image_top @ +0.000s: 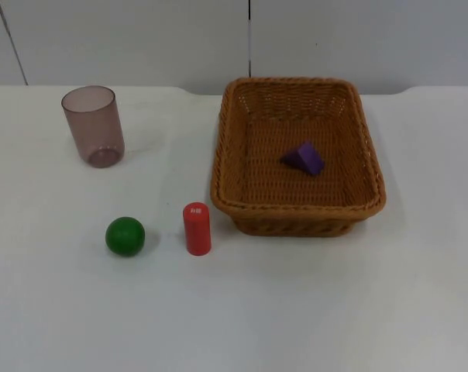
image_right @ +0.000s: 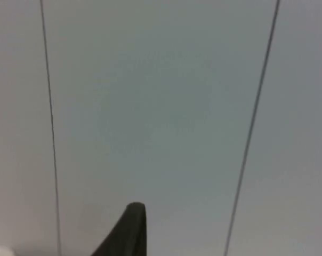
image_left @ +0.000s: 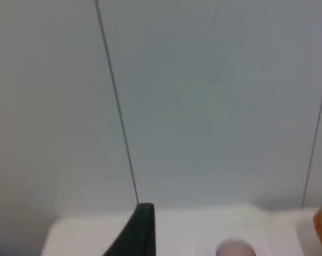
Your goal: Pick up the basket with the left hand and place the triangular block into the basket with the right hand.
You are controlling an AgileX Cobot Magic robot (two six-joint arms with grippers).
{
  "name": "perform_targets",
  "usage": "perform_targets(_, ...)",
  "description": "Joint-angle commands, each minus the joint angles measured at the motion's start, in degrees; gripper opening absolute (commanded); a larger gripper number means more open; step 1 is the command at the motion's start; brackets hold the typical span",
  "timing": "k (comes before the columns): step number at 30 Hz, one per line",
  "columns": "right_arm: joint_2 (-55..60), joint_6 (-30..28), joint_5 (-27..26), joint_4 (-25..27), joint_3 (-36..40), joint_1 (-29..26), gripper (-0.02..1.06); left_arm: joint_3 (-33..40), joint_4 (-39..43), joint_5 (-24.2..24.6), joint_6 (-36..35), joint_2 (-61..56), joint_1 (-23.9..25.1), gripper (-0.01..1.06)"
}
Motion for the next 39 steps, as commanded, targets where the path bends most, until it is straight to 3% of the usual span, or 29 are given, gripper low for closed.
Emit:
perform_targets(1, -5.7, -3.7, 3.7, -0.4, -0.6, -0.4, 1.05, 0.4, 0.9, 0.1, -0.5, -6.0, 0.1, 1.05)
perform_targets(7, -17.7, -6.4, 7.5, -0.4, -0.7, -0.4, 1.05, -1.8, 3.7, 4.2, -0.5, -17.2, 0.3, 1.05)
perform_targets(12, -23.8, -10.3, 9.4, 1.8, -0.7, -1.5, 1.05, -6.4, 2.5, 7.2, 0.1, -21.5, 4.4, 1.05)
perform_targets(14, -27.2, -14.1, 10.7, 4.4, -0.7, -3.2, 1.05, -7.9, -0.5, 8.3, 5.4, -23.2, 6.4, 1.05)
perform_targets(16, -31.6, -14.5, 12.0, 5.3, -0.7, -4.5, 1.05, -8.3, -3.8, 8.5, 9.9, -26.6, 6.7, 1.05)
perform_targets(19, -34.2, -15.4, 13.3, 5.3, -0.7, -4.7, 1.05, -8.3, -3.8, 9.9, 11.0, -28.3, 6.7, 1.05)
perform_targets(22, -37.9, -15.4, 14.6, 5.6, -0.7, -4.7, 1.05, -8.3, -4.3, 14.5, 11.1, -31.4, 6.7, 1.05)
perform_targets(30, -39.1, -16.7, 17.2, 10.3, -2.7, -4.7, 1.05, -8.3, -6.4, 16.9, 14.9, -37.4, 6.7, 1.05)
perform_targets(35, -39.1, -16.7, 20.3, 11.9, -2.7, -4.7, 1.05, -8.2, -7.8, 21.1, 14.9, -39.9, 7.2, 1.05)
perform_targets(39, -39.1, -18.3, 20.3, 13.5, -2.7, -4.7, 1.05, -8.1, -7.3, 20.9, 15.4, -41.2, 8.1, 1.05)
